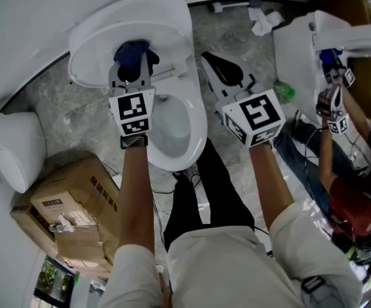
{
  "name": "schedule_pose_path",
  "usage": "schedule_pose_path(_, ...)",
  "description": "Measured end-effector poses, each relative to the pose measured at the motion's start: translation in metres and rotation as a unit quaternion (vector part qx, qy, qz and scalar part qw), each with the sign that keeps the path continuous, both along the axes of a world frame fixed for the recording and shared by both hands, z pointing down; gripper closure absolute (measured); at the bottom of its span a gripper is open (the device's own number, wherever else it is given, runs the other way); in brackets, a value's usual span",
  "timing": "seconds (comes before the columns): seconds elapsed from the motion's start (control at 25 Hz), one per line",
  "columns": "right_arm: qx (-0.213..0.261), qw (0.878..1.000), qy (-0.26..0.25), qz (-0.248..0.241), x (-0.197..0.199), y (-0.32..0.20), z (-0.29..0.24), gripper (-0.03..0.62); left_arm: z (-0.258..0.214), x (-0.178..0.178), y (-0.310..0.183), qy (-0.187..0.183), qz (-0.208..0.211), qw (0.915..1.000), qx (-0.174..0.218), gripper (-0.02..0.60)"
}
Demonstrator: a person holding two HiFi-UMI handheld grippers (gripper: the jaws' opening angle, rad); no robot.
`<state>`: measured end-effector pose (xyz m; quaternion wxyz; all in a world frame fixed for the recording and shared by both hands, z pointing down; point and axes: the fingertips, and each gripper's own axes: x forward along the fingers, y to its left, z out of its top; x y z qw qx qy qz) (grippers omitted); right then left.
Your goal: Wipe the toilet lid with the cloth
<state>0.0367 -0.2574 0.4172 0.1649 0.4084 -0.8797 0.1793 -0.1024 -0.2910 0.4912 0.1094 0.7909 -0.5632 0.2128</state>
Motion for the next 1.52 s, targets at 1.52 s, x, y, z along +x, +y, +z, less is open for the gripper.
schedule_pose_path(1.52, -0.027, 0.999, 0.017, -0.015, -0.039, -0.001, 0.046, 0.565, 0.062, -0.054, 0.021, 0.040, -0.050, 0.9966, -0.051, 0.531)
